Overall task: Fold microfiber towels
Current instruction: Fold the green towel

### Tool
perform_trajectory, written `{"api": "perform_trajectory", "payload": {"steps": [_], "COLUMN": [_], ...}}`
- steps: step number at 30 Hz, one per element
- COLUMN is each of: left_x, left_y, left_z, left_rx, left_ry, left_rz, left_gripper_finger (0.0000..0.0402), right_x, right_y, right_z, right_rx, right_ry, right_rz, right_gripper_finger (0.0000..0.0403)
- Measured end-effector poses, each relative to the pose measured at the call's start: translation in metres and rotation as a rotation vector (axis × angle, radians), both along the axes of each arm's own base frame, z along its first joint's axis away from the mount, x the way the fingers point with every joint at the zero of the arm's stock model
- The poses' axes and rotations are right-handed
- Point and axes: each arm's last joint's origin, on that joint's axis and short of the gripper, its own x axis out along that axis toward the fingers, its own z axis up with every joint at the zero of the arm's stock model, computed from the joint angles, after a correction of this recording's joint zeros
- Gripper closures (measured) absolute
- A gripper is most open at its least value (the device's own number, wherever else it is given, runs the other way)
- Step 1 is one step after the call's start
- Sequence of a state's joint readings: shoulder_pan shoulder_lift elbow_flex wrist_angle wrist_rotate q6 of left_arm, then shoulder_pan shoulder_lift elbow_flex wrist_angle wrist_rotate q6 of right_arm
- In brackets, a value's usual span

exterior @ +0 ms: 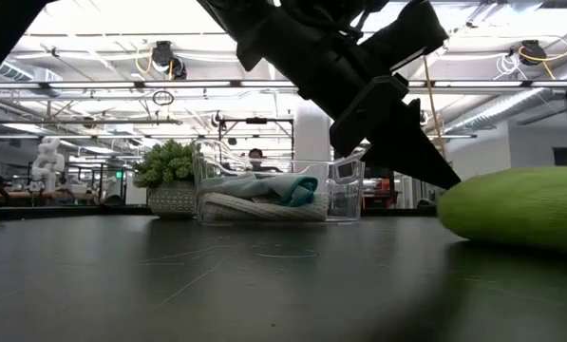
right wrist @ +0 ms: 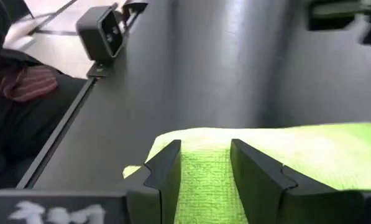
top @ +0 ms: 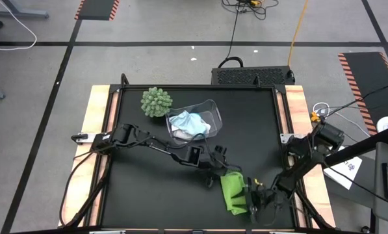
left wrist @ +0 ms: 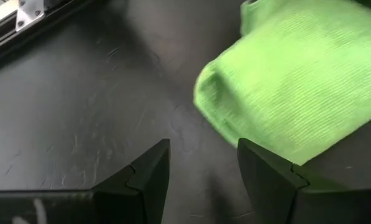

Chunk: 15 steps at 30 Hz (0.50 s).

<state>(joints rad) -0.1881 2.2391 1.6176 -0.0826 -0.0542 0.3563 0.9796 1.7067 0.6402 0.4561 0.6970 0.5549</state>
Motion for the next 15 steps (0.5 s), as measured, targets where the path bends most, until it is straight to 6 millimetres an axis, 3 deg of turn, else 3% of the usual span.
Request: {"api": "perform_trajectory", "payload": {"steps": [3,9,15], "left_x": [0.000,0.000,-0.002], "left_y": [0.002,-0.001,-0.007], "left_z": [0.000,0.000,0.000], "left_rx": [-0.003,-0.013,0.012], "left_ry": [0.000,-0.003,0.004], "left_rz": [0.007,0.007,-0.024], "left_gripper_finger": [0.0213,0.0213,0.0213], "right_x": [0.000,-0.003,-0.002], "right_y": [0.009,0.007,0.009], "right_z": [-0.007,-0.027,-0.024], "right_rx": [-0.042,-0.072,-0.127], "right_ry": [0.010,0.084,0.042], "right_rz": [0.017,-0.036,0.004], "right_gripper_finger": [0.0273,0.0273,0.0273]}}
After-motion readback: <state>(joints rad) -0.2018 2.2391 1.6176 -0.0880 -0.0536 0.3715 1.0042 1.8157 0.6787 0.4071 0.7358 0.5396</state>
